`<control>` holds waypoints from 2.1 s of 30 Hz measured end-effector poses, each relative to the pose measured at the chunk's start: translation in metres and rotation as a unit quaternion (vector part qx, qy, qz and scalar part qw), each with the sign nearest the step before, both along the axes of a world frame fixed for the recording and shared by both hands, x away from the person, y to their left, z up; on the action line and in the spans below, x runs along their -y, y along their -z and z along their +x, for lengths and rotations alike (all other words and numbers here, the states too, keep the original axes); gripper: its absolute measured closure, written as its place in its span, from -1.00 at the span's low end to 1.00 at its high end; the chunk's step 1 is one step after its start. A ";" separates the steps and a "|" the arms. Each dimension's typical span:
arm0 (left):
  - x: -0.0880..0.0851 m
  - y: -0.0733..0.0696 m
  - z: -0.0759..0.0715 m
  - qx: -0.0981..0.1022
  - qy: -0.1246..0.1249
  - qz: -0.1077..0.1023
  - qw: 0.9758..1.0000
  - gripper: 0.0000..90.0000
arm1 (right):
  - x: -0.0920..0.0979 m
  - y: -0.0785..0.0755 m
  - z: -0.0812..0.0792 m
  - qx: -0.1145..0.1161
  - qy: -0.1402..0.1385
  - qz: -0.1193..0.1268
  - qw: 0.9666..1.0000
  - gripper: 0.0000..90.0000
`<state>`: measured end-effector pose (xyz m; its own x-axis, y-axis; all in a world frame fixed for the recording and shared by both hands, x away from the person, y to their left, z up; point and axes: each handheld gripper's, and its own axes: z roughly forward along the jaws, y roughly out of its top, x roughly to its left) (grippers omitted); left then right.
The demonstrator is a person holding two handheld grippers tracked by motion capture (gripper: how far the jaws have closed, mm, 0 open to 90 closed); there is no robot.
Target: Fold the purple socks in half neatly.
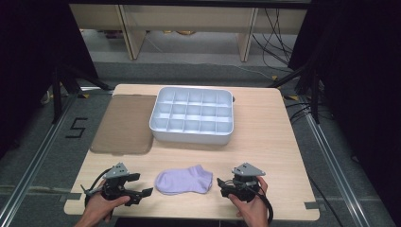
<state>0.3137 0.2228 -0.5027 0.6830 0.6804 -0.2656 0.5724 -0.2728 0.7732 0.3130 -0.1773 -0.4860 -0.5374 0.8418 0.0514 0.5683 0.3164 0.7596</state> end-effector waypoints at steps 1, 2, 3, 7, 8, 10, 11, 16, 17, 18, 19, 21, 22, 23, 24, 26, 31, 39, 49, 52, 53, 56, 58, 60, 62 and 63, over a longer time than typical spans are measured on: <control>0.000 0.000 0.000 0.000 0.000 0.000 1.000 -0.65 | 0.000 0.000 0.000 0.000 0.000 0.000 1.000 -0.45; 0.000 0.000 0.000 0.000 -0.004 0.007 1.000 -0.65 | 0.000 0.000 0.000 0.013 -0.006 -0.003 1.000 -0.38; 0.000 0.000 0.000 0.000 -0.004 0.007 1.000 -0.65 | 0.000 0.000 0.000 0.013 -0.006 -0.003 1.000 -0.38; -0.002 0.000 0.000 0.001 -0.002 0.004 1.000 -0.65 | -0.003 -0.003 -0.001 0.022 -0.026 0.000 0.999 -0.14; -0.002 0.000 0.000 0.002 0.000 0.005 1.000 -0.65 | -0.004 -0.005 -0.002 0.019 -0.023 0.002 1.000 -0.06; -0.002 -0.001 0.001 -0.002 0.000 0.004 1.000 -0.65 | -0.010 -0.009 -0.003 0.017 -0.033 0.005 0.999 0.11; -0.002 -0.001 0.001 -0.001 -0.001 0.004 1.000 -0.65 | -0.012 -0.010 -0.004 0.011 -0.034 0.009 0.999 0.18; -0.001 0.000 0.001 0.001 0.000 0.004 1.000 -0.65 | -0.030 -0.013 -0.003 0.025 -0.067 -0.003 0.997 0.40; 0.000 0.001 0.002 0.006 -0.005 0.001 1.000 -0.65 | -0.035 -0.012 -0.002 0.026 -0.070 -0.007 0.997 0.40; 0.000 0.001 0.002 0.006 -0.005 0.001 1.000 -0.65 | -0.035 -0.012 -0.002 0.026 -0.070 -0.007 0.997 0.40; -0.001 0.000 0.001 0.003 -0.005 0.009 1.000 -0.65 | -0.038 -0.012 0.000 0.026 -0.075 -0.013 0.997 0.42; -0.001 0.000 0.003 0.001 -0.001 0.000 1.000 -0.65 | -0.044 -0.012 0.003 0.029 -0.082 -0.017 0.996 0.51; 0.000 0.000 0.004 0.003 -0.006 0.000 1.000 -0.65 | -0.052 -0.012 0.006 0.035 -0.092 -0.020 0.995 0.60; 0.000 0.000 0.004 0.003 -0.006 0.000 1.000 -0.65 | -0.052 -0.012 0.006 0.035 -0.092 -0.020 0.995 0.60; 0.000 0.000 0.004 0.003 -0.006 -0.001 1.000 -0.65 | -0.061 -0.012 0.010 0.041 -0.113 -0.025 0.992 0.64; 0.000 0.000 0.004 0.004 -0.004 -0.001 1.000 -0.65 | -0.067 -0.012 0.011 0.039 -0.118 -0.023 0.992 0.67; -0.003 0.000 0.005 0.008 -0.010 -0.002 1.000 -0.65 | -0.095 -0.003 0.021 0.023 -0.159 -0.043 0.986 0.83; -0.004 0.000 0.006 0.008 -0.012 -0.003 1.000 -0.65 | -0.109 0.009 0.028 -0.001 -0.167 -0.070 0.983 0.91; -0.002 0.000 0.005 0.002 -0.005 0.000 1.000 -0.64 | -0.086 0.020 0.030 -0.023 -0.146 -0.076 0.986 0.91; 0.000 0.001 0.005 -0.001 0.000 -0.006 1.000 -0.59 | -0.075 0.019 0.026 -0.035 -0.135 -0.074 0.988 0.91; 0.002 0.000 0.006 -0.001 0.002 -0.008 1.000 -0.59 | -0.075 0.019 0.026 -0.035 -0.135 -0.074 0.988 0.91; 0.008 0.001 0.011 -0.002 0.009 -0.014 1.000 -0.52 | -0.067 0.018 0.023 -0.042 -0.119 -0.074 0.989 0.90; 0.015 0.003 0.014 -0.004 0.019 -0.015 1.000 -0.47 | -0.063 0.019 0.020 -0.037 -0.107 -0.068 0.991 0.90; 0.024 0.003 0.017 -0.006 0.022 -0.011 1.000 -0.38 | -0.057 0.018 0.018 -0.052 -0.107 -0.066 0.991 0.90; 0.039 0.006 0.021 -0.010 0.040 -0.011 0.999 -0.31 | -0.052 0.018 0.017 -0.051 -0.106 -0.063 0.991 0.89; 0.039 0.006 0.021 -0.010 0.040 -0.011 0.999 -0.26 | -0.052 0.018 0.017 -0.051 -0.106 -0.063 0.991 0.89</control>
